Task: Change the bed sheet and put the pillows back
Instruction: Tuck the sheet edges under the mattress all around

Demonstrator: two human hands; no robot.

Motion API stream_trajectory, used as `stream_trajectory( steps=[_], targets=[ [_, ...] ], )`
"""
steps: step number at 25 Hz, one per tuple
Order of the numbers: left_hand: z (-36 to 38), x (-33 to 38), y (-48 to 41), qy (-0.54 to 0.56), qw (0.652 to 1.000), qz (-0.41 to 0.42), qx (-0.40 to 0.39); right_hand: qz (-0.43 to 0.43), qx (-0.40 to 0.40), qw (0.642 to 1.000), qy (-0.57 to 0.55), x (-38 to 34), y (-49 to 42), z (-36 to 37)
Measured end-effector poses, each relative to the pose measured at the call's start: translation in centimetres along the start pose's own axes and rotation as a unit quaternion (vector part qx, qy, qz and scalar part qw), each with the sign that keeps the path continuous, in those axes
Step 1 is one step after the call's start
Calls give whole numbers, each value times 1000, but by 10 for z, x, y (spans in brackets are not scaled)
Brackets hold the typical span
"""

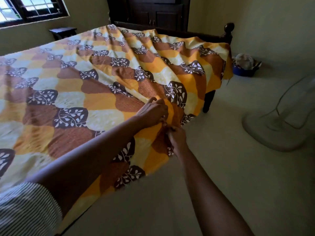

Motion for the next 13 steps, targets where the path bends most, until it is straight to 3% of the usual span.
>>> stream_trajectory(
  steps=[2, 4, 7, 8, 9, 13],
  targets=[
    [-16, 9, 15, 101, 991, -39, 74, 35, -9, 998, -54, 8, 1, 4],
    [-26, 23, 48, 221, 960, -79, 154, 23, -31, 998, -44, 23, 8, 5],
    [9, 40, 105, 394, 898, -170, 100, 10, -62, 998, -19, 61, 23, 7],
    [30, 49, 124, 482, 848, -211, 56, 17, -80, 997, -8, 69, 29, 9],
    [56, 62, 143, 571, 778, -263, 12, 30, -99, 995, -6, 79, 35, 13],
    [172, 101, 206, 781, 407, -471, -60, 102, -79, 989, -73, 113, 38, 8]
  ],
)
Point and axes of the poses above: each hand's wrist, its own y-axis away from the middle knuckle, its own z-axis out of the palm, x = y × z, the point moved 9 cm from there along -y, towards the middle knuckle, and after that the axes turned 5 degrees about -z, right-handed, at the moved point
